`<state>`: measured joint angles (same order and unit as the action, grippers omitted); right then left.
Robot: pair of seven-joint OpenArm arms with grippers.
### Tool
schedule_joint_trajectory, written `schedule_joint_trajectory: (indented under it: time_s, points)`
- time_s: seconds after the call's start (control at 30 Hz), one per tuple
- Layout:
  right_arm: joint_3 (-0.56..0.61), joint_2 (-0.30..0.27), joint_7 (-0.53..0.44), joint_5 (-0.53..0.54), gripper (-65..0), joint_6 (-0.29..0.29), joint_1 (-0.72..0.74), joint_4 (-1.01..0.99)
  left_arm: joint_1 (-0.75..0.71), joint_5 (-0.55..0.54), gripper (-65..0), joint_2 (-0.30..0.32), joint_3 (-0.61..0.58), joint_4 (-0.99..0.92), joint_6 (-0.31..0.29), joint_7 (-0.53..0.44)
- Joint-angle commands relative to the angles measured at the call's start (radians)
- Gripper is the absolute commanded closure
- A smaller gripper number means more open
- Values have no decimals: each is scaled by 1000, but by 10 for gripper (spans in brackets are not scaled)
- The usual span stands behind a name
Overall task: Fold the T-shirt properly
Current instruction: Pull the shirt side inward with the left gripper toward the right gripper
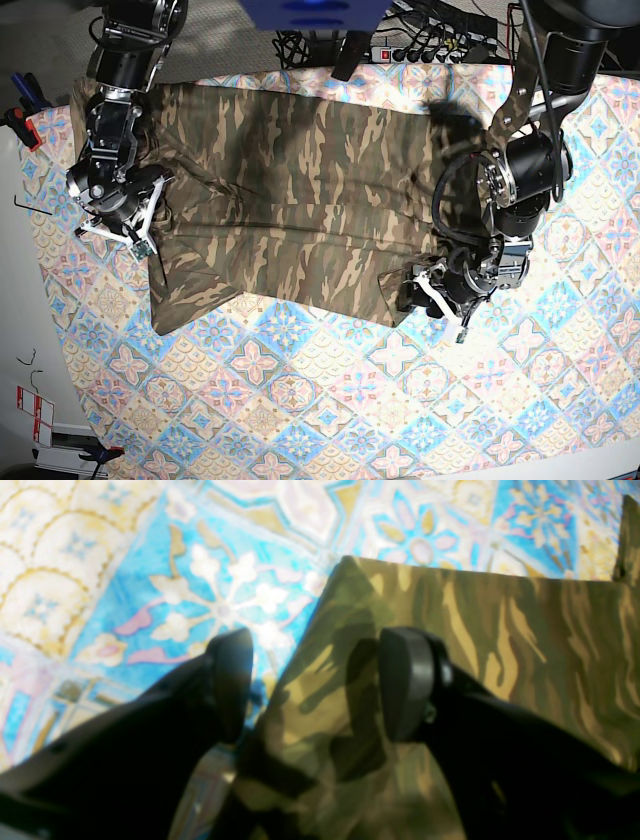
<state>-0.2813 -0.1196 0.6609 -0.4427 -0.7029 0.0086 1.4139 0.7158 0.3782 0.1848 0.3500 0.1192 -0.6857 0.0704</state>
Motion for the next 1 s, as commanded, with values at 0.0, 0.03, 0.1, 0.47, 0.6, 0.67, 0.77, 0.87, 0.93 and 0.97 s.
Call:
schedule_joint_trajectory:
  time_s: [0.0,0.03,0.1,0.47,0.6,0.67,0.77,0.87,0.93,0.97]
  points:
    - [1,-7,-8,5,-7,5,17,20,38,2,-393,-1,-18,12,-12,-22]
    - [1,-2,-8,5,-7,5,17,15,38,14,-393,-1,-39,12,-12,-22]
    - [-6,18,-8,5,-7,5,21,14,38,43,-393,-8,-81,12,-12,-22]
    - [-6,24,-7,5,-7,5,23,9,12,78,-393,-49,-131,9,-12,-14]
    - [-6,25,-7,5,-7,5,23,8,-28,114,-389,-72,-194,38,-12,-14]
    - [-6,25,-7,5,-7,5,23,8,-49,112,-340,-72,-199,47,-12,-8]
    - [-6,27,-7,5,-7,5,23,9,-49,114,-204,-71,-199,47,-12,39]
    - [-6,27,-8,5,-7,5,21,17,-49,114,-125,-66,-199,47,-12,61]
    - [-6,27,-8,5,-7,5,21,18,-48,114,-107,-64,-199,47,-12,64]
    - [-6,27,-8,5,-7,5,21,18,-48,112,-98,-64,-199,47,-12,64]
